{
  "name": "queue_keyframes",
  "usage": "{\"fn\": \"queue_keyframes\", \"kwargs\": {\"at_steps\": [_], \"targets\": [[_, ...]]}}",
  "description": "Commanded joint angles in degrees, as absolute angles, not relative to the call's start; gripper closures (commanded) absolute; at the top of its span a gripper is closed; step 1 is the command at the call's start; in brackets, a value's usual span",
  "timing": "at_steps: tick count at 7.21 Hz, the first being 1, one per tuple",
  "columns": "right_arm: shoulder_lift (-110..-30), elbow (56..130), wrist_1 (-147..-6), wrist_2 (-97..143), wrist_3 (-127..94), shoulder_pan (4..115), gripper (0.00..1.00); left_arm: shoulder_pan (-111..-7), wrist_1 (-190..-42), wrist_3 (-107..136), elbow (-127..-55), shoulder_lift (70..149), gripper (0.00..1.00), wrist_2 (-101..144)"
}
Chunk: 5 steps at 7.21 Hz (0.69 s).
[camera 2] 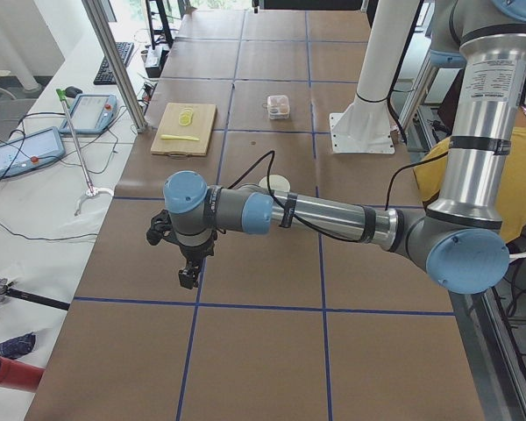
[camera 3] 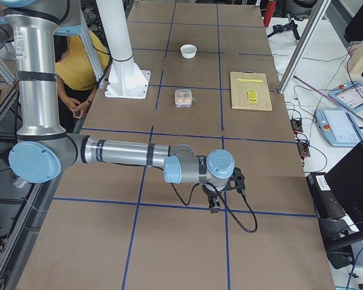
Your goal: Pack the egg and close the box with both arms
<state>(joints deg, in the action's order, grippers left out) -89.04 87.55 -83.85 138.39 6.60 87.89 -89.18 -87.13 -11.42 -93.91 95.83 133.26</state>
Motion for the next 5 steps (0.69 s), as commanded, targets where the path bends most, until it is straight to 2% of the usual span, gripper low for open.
{"fn": "queue_keyframes", "kwargs": {"at_steps": [1,5], "targets": [[-89.30,88.59,-83.85,138.43,6.50,87.89,0.00,-89.12,-87.19,-11.43,-93.78,95.97,0.00,133.24],[-89.04,89.03,-83.85,138.08,6.68,87.89,0.00,-89.21,-86.23,-11.43,-95.44,96.67,0.00,133.24]]}}
